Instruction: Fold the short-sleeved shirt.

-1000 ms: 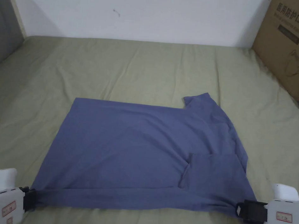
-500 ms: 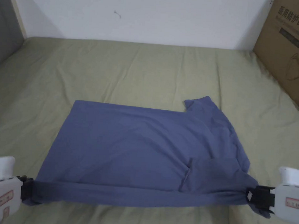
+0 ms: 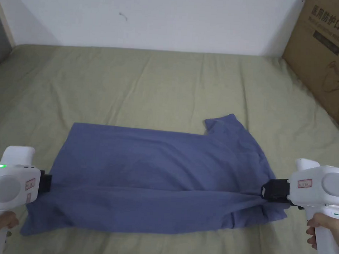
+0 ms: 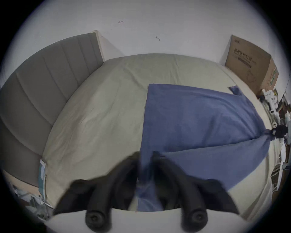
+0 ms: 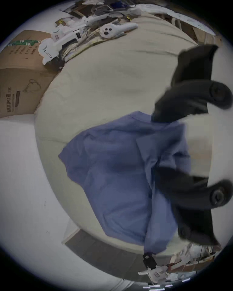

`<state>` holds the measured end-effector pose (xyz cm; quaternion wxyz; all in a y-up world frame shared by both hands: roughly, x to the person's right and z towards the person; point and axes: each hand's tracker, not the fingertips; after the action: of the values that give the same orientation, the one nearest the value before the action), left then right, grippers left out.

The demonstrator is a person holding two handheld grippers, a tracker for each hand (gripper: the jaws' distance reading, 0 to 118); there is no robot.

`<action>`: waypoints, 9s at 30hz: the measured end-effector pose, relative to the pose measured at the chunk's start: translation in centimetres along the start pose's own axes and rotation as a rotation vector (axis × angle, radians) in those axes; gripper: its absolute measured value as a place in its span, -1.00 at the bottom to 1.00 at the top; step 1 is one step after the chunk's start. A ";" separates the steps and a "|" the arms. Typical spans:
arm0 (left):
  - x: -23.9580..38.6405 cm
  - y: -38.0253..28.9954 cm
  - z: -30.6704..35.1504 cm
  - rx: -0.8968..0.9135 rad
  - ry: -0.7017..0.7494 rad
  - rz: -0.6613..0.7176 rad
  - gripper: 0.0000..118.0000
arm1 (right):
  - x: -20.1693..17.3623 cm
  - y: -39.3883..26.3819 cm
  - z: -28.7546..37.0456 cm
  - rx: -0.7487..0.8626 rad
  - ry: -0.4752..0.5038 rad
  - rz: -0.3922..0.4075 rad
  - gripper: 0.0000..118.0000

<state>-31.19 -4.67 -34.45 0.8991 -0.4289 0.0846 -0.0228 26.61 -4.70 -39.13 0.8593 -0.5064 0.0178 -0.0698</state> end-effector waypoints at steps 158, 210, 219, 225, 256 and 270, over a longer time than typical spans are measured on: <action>4.8 10.2 -11.3 -0.196 -0.195 0.126 -0.95 | 0.7 11.2 -6.4 -0.002 0.049 0.060 -0.99; -0.4 -9.6 12.1 -0.069 -0.372 0.191 -1.00 | -12.7 -11.0 13.4 0.687 -0.050 0.237 -0.99; -5.7 -12.3 11.1 -0.082 -0.449 0.385 -1.00 | -17.9 -11.0 14.5 0.868 -0.080 0.215 -0.99; -7.8 -14.0 8.2 -0.108 -0.553 0.513 -0.80 | -19.5 -11.0 14.3 0.870 -0.093 0.234 -0.99; -9.9 -13.7 0.5 -0.227 -0.744 0.687 -0.88 | -19.1 -10.2 11.0 0.650 -0.048 0.153 -0.99; -8.1 -9.8 6.8 -0.147 -0.576 0.564 -0.88 | -15.5 -10.9 11.3 0.621 -0.040 0.088 -0.99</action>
<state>-37.67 -4.69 -21.60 0.8240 -0.4408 -0.0547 0.3519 11.30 2.03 -24.75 0.9752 -0.2198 0.0008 -0.0245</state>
